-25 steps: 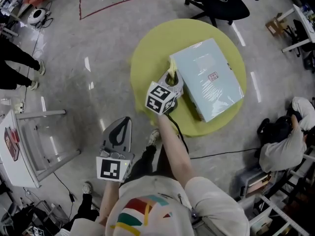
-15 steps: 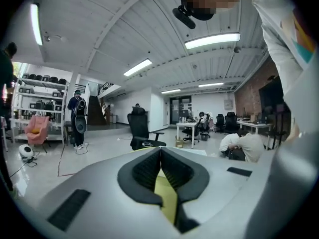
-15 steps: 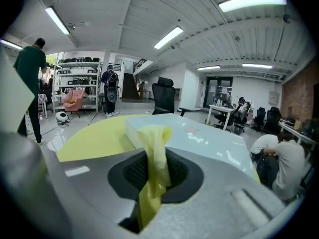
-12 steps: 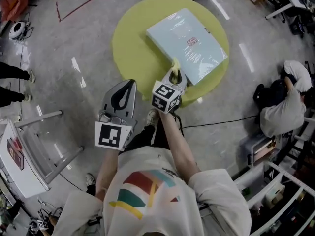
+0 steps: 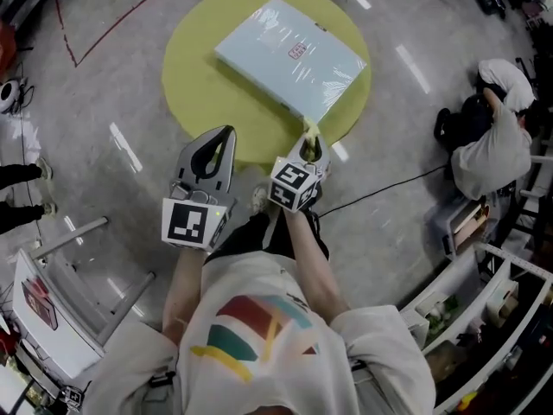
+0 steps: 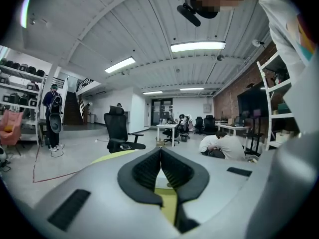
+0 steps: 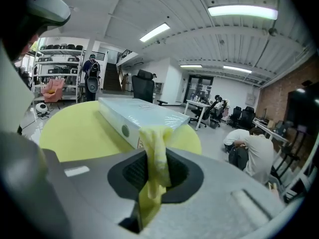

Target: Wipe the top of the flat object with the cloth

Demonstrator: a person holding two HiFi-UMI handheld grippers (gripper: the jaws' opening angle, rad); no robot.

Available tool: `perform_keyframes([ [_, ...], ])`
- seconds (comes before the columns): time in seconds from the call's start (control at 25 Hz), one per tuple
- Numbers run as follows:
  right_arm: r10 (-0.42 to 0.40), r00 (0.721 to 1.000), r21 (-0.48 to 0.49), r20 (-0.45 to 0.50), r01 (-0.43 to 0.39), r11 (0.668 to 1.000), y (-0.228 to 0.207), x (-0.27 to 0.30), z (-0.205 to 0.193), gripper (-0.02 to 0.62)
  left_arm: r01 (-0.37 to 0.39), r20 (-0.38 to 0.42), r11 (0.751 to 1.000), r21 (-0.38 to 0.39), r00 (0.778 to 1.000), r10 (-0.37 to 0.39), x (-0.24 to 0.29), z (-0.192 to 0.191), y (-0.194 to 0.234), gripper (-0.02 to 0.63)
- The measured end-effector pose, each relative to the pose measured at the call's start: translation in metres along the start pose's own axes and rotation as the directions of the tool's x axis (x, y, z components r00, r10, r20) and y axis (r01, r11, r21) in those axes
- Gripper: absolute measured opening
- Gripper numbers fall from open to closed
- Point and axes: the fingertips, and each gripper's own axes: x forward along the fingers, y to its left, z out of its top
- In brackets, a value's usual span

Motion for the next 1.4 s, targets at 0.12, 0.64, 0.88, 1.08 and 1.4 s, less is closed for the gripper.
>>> perform_keyframes([
  [0.12, -0.006, 1.000, 0.015, -0.005, 0.006, 1.000, -0.008, -0.003, -0.005, 0.026, 0.023, -0.006, 1.000, 0.003, 1.000, -0.023, 0.005, 0.000, -0.008, 0.015],
  [0.64, 0.169, 0.965, 0.115, 0.201, -0.194, 0.974, -0.067, 0.001, 0.062, 0.028, -0.021, 0.050, 1.000, 0.005, 0.999, 0.020, 0.024, 0.026, -0.025, 0.015],
  [0.88, 0.153, 0.966, 0.108, 0.208, -0.178, 0.978, -0.152, 0.082, 0.081, 0.026, -0.089, 0.067, 0.996, -0.015, 0.994, 0.090, 0.033, 0.036, -0.029, 0.015],
  [1.08, 0.225, 0.962, 0.075, 0.156, -0.239, 0.968, -0.166, 0.139, 0.068, 0.026, -0.094, 0.040, 0.995, 0.018, 0.995, 0.094, 0.047, 0.031, -0.046, 0.015],
  [1.4, 0.315, 0.941, 0.174, 0.125, -0.333, 0.927, -0.158, 0.174, 0.059, 0.026, -0.124, 0.012, 0.992, 0.033, 0.992, 0.123, 0.065, 0.030, -0.057, 0.015],
])
